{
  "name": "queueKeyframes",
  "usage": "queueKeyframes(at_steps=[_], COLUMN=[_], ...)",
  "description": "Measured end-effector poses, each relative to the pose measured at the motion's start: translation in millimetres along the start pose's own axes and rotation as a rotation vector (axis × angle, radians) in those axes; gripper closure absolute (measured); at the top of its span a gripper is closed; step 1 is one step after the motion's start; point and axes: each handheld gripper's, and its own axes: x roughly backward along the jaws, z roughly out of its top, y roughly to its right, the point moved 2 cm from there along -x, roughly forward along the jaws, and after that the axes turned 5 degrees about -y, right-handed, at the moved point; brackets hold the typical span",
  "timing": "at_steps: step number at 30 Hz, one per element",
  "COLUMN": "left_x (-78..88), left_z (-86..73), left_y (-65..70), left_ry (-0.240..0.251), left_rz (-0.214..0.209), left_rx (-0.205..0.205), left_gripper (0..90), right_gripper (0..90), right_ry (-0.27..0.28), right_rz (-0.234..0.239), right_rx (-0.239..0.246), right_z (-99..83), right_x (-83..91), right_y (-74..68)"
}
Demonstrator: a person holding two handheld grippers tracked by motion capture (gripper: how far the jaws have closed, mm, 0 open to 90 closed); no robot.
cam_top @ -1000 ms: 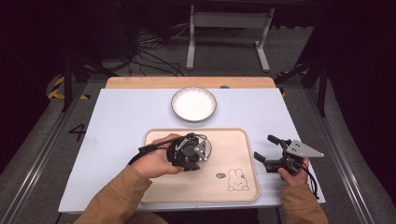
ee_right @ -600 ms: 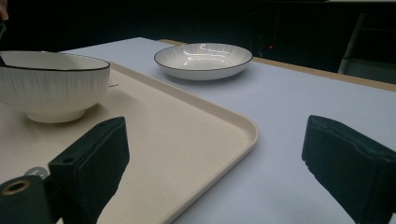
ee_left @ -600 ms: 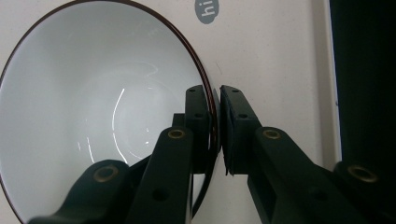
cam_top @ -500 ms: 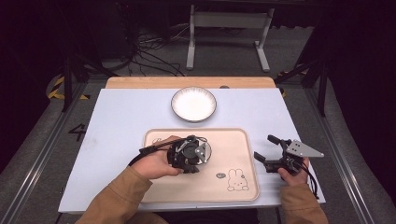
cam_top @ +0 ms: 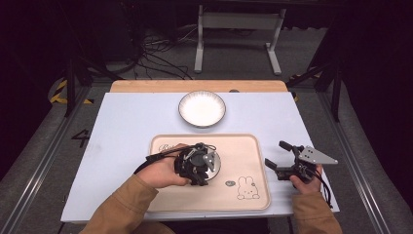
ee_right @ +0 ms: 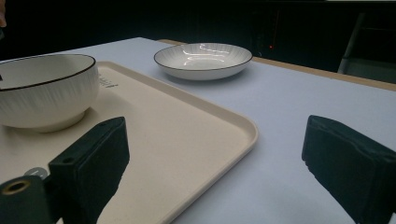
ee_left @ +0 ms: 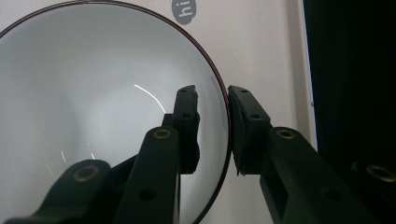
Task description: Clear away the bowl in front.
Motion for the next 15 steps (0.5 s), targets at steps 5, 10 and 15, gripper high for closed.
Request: queueKeyframes(at_steps=[5, 10, 15], left_x=[5.1, 11.5, 21.9], left_z=[-4.0, -10.2, -21.0], left_y=[-0.5, 0.0, -1.0], left_ry=[0.068, 0.152, 0.269], left_rz=[-0.005, -0.003, 0.036], left_rx=[0.029, 0.072, 0.105], left_gripper=[58.0, 53.5, 46.7], right_gripper=[8.0, 8.0, 8.0], right_ry=[0.0, -0.001, -0.001], right_rz=[0.0, 0.001, 0.0], right_rx=[-0.001, -0.001, -0.001], right_z=[0.0, 0.0, 0.0], right_x=[0.0, 0.0, -0.1], right_y=[0.1, 0.1, 0.2])
